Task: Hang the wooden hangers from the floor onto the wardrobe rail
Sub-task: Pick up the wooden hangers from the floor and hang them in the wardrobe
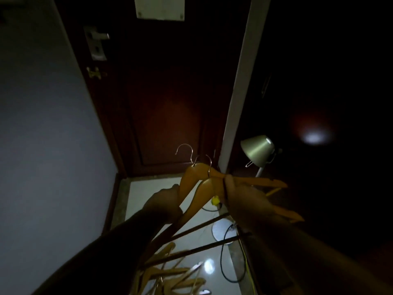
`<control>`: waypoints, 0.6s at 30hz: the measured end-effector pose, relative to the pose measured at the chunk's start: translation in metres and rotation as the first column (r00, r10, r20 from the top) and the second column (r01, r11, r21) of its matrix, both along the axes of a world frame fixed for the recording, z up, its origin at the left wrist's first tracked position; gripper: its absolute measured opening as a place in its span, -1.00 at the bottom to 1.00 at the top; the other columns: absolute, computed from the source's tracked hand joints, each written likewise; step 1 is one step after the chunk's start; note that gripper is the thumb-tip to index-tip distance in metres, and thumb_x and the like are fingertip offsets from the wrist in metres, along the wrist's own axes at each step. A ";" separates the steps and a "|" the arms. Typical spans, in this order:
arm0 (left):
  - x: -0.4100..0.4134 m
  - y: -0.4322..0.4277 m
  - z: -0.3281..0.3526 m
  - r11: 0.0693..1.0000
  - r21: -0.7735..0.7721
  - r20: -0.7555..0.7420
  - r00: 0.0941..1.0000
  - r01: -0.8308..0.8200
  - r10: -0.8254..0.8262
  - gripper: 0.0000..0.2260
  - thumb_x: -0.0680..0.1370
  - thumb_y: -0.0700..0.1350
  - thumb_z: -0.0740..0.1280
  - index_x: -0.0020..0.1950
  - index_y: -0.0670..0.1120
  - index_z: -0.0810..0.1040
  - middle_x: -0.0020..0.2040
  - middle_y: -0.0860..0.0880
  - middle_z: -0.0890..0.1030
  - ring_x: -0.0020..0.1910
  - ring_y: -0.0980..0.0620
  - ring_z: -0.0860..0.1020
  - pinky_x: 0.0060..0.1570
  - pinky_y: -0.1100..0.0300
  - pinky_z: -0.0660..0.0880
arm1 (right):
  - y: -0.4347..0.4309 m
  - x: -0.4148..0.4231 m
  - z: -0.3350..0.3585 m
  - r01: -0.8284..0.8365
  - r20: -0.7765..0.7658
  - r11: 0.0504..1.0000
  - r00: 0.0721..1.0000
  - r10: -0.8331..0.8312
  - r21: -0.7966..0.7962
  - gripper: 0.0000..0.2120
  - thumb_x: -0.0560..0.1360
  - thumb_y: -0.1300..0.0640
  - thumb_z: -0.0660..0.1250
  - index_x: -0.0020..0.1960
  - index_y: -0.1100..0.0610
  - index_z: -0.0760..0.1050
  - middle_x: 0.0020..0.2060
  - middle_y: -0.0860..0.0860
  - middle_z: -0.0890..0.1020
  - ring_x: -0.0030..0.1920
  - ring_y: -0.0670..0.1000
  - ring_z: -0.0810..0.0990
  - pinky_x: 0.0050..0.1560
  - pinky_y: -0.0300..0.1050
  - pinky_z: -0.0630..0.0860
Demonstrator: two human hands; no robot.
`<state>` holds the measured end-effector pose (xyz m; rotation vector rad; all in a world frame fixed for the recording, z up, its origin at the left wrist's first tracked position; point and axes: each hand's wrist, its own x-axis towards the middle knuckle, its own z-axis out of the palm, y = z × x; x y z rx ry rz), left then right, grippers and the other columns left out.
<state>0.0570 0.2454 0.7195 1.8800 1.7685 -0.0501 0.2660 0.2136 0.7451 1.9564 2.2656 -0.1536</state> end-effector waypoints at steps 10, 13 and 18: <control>0.031 0.012 0.136 0.968 0.216 0.025 0.990 0.127 -0.135 -0.57 0.54 -0.06 0.41 0.38 -0.02 0.39 0.19 -0.08 0.59 0.16 -0.12 0.58 0.20 -0.05 0.54 | -0.023 0.025 0.132 0.161 -0.017 0.950 0.987 -0.163 0.267 -0.54 0.64 -0.04 0.21 0.43 0.10 0.13 0.10 0.07 0.59 -0.05 0.09 0.62 -0.18 -0.06 0.49; 0.037 0.007 0.171 0.950 0.271 0.040 0.984 0.157 -0.174 -0.62 0.55 -0.09 0.38 0.34 -0.01 0.39 0.15 -0.08 0.60 0.12 -0.13 0.60 0.17 -0.07 0.56 | -0.035 0.028 0.167 0.207 -0.019 0.928 0.977 -0.212 0.311 -0.51 0.64 0.01 0.22 0.46 0.11 0.12 0.12 0.08 0.57 -0.07 0.08 0.61 -0.12 -0.03 0.58; 0.059 -0.019 0.230 0.892 0.361 0.041 0.951 0.272 -0.306 -0.64 0.53 -0.08 0.39 0.29 0.00 0.41 0.11 -0.08 0.59 0.08 -0.13 0.60 0.13 -0.09 0.57 | -0.089 0.039 0.219 0.285 -0.030 0.850 0.952 -0.304 0.442 -0.53 0.61 -0.07 0.24 0.41 0.06 0.16 0.16 0.05 0.55 0.03 0.08 0.61 -0.05 -0.03 0.59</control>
